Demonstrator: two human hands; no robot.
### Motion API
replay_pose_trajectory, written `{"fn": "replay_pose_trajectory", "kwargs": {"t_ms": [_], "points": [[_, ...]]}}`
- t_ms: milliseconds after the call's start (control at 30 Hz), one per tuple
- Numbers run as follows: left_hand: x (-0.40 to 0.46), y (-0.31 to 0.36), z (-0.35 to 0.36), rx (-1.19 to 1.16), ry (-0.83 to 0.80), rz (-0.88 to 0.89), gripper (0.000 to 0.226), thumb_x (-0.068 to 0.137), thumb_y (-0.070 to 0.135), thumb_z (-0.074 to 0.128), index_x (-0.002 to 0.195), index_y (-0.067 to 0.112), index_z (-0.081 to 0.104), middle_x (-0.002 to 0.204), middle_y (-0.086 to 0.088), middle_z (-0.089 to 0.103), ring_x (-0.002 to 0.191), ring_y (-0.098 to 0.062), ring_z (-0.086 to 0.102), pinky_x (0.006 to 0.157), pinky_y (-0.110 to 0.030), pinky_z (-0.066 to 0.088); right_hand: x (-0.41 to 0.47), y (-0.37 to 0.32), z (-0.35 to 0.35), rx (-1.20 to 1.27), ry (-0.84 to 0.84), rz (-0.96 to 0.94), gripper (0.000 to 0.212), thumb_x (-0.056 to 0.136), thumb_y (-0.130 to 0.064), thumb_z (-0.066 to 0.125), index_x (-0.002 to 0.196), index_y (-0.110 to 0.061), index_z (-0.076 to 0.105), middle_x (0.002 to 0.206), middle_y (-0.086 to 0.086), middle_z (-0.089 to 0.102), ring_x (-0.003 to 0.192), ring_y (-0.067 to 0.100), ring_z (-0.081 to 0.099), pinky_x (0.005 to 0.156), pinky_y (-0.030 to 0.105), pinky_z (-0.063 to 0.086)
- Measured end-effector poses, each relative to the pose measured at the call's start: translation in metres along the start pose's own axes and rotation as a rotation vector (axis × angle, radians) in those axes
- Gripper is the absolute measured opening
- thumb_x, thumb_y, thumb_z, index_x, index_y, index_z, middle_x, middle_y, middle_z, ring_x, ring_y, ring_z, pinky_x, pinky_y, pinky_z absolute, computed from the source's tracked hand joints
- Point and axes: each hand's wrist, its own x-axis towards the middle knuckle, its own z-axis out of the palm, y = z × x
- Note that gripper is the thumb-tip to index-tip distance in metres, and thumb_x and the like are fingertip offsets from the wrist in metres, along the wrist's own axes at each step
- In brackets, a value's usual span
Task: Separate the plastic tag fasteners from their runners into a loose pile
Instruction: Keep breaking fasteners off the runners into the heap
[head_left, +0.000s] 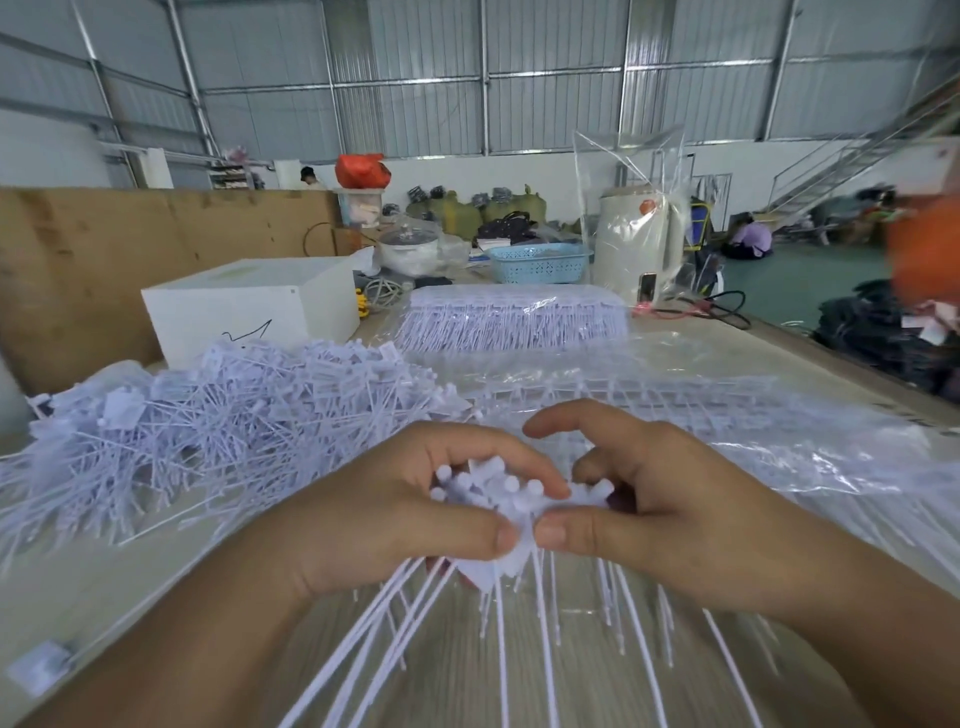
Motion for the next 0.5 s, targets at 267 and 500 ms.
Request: {"fn": "replay_pose_trajectory", "kwargs": {"t_ms": [267, 500], "points": [[0.002, -0.002, 0.003, 0.076, 0.028, -0.044, 0.02, 0.066, 0.031, 0.072, 0.085, 0.037, 0.074, 0.076, 0.009, 0.062, 0.071, -0.012, 0.054, 0.065, -0.023, 0.043, 0.002, 0.005, -0.002, -0.087, -0.058, 0.014, 0.035, 0.077, -0.065, 0.066, 0.091, -0.033, 0.063, 0.057, 0.003, 0.051, 0.049, 0.007, 0.041, 0.049, 0.023, 0.031], [0.005, -0.004, 0.009, 0.047, 0.368, -0.033, 0.017, 0.07, 0.022, 0.069, 0.08, 0.034, 0.074, 0.073, 0.009, 0.069, 0.066, -0.008, 0.065, 0.06, -0.028, 0.054, 0.003, 0.007, -0.013, -0.163, 0.005, 0.163, 0.036, 0.078, -0.061, 0.049, 0.065, -0.028, 0.047, 0.052, -0.011, 0.036, 0.046, 0.004, 0.033, 0.048, 0.02, 0.028]]}}
